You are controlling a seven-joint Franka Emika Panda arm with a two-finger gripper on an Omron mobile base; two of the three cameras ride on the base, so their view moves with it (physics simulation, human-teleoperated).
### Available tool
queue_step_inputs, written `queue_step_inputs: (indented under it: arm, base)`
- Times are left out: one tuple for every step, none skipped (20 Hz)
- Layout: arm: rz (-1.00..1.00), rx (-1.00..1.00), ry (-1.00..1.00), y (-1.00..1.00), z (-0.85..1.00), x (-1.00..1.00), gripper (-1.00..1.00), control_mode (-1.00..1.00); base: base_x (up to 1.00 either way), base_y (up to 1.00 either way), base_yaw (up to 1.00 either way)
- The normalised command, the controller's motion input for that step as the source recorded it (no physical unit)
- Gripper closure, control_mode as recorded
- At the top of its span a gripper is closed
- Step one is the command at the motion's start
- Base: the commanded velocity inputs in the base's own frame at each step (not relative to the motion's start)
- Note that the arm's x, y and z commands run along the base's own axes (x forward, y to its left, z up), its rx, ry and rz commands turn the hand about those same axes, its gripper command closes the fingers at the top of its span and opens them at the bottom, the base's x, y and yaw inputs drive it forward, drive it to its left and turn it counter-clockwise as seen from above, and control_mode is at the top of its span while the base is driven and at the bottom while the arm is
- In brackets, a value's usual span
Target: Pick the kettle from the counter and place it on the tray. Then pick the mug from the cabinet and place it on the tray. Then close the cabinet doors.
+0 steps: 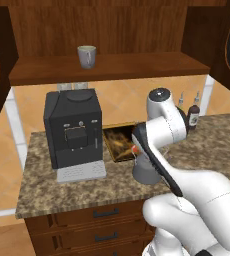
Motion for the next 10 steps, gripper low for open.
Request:
queue_step_inputs:
  arm:
    - [0.25, -0.11, 0.05, 0.0, -0.22, 0.3, -1.0, -1.0]
    - [0.19, -0.22, 0.09, 0.16, -0.35, 0.15, -1.0, -1.0]
    - [0.14, -0.26, 0.15, 0.21, -0.35, 0.28, -1.0, -1.0]
    - [0.09, -0.23, 0.12, 0.21, -0.31, 0.35, -1.0, -1.0]
    - [0.03, -0.19, 0.05, 0.17, -0.26, 0.35, -1.0, -1.0]
    - [0.02, -0.19, 0.05, 0.15, -0.25, 0.35, -1.0, -1.0]
    - [0.0, -0.2, 0.06, 0.15, -0.25, 0.34, -1.0, -1.0]
    - [0.0, -0.2, 0.09, 0.13, -0.25, 0.36, -1.0, -1.0]
    - [0.0, -0.19, 0.12, 0.12, -0.26, 0.36, -1.0, -1.0]
    - [0.0, -0.19, 0.13, 0.1, -0.27, 0.32, -1.0, -1.0]
  base:
    - [0.0, 0.0, 0.0]
    - [0.0, 0.0, 0.0]
    - [0.0, 0.0, 0.0]
    - [0.0, 0.0, 0.0]
    - [0.0, 0.0, 0.0]
    - [0.0, 0.0, 0.0]
    - [0.0, 0.0, 0.0]
    - [0.0, 0.0, 0.0]
    - [0.0, 0.0, 0.0]
    - [0.0, 0.0, 0.0]
